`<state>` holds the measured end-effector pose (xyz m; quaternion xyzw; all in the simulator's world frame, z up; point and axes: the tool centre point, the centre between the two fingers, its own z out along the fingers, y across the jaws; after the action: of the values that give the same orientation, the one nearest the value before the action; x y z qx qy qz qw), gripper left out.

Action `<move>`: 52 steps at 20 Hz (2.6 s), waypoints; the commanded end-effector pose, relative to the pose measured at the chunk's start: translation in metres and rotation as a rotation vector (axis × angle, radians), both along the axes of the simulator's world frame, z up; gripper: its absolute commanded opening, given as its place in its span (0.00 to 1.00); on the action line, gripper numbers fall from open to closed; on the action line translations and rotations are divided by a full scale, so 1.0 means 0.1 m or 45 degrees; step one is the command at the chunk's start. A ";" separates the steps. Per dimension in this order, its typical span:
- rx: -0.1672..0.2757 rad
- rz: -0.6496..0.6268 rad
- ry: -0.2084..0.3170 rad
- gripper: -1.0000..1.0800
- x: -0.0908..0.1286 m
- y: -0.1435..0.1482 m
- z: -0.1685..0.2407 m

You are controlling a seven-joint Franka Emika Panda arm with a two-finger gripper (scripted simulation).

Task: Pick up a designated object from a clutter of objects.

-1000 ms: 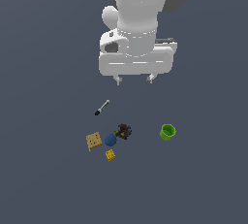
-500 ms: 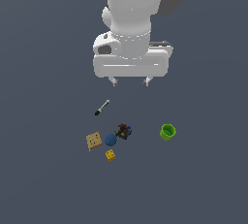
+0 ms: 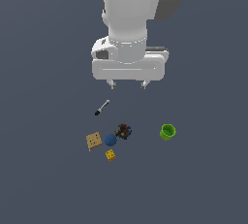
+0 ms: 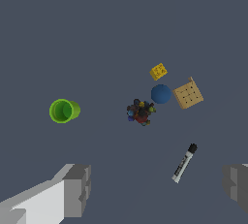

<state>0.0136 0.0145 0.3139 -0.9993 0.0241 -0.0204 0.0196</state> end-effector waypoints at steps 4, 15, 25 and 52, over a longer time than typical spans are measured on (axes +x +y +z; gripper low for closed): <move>0.005 -0.059 0.007 0.96 -0.03 -0.14 -0.27; 0.009 -0.284 0.029 0.96 -0.30 -0.66 -1.25; -0.010 -0.518 0.051 0.96 -0.85 -1.15 -2.11; -0.034 -0.658 0.065 0.96 -1.30 -1.39 -2.81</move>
<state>-0.1155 -0.1244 0.0391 -0.9604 0.2786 0.0001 0.0002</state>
